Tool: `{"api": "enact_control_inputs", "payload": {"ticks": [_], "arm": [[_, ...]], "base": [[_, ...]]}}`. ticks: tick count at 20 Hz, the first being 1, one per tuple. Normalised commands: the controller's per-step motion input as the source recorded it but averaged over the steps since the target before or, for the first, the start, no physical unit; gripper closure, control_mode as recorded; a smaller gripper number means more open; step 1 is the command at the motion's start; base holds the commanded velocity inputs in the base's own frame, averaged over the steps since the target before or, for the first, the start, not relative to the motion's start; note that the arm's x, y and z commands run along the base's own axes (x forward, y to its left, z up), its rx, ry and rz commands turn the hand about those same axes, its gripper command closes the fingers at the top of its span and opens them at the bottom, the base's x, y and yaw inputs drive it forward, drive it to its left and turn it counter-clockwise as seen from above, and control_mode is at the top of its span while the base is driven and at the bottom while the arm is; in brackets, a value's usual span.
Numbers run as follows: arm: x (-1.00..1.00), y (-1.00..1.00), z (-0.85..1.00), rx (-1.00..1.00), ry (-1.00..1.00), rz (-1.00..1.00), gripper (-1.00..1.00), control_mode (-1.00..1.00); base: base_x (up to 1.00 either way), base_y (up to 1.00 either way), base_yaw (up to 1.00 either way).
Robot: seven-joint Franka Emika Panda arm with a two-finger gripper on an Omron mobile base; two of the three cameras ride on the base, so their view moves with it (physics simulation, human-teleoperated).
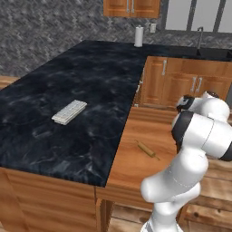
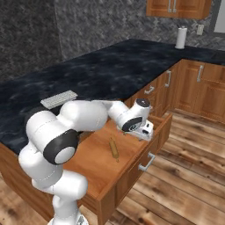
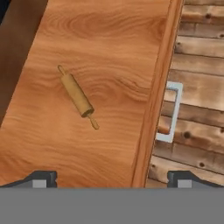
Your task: Pick the rolling pin from the drawer and place it on the counter.
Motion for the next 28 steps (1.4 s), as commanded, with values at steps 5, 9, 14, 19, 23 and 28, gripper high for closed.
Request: {"api": "enact_control_inputs", "payload": {"ticks": [5,9,14,19,23,28], "arm": [[0.18,0.48,0.52,-0.16,0.12,0.33,-1.00,-1.00],[0.01,0.48,-0.04,-0.02,0.00,0.30,-1.00,-1.00],[0.00,0.52,-0.21,0.00,0.00,0.20,-1.00,-1.00],[0.12,0.43,-0.35,0.00,0.00,0.07,-1.00,-1.00],[0.35,0.26,-0.53,-0.05,0.00,0.00,-1.00,-1.00],[0.69,0.05,-0.53,-0.01,0.03,0.00,-1.00,-1.00]], "base": [[0.00,0.00,0.00],[0.00,0.00,0.00],[0.00,0.00,0.00],[0.00,0.00,0.00],[0.00,0.00,0.00],[0.00,0.00,0.00]]}}
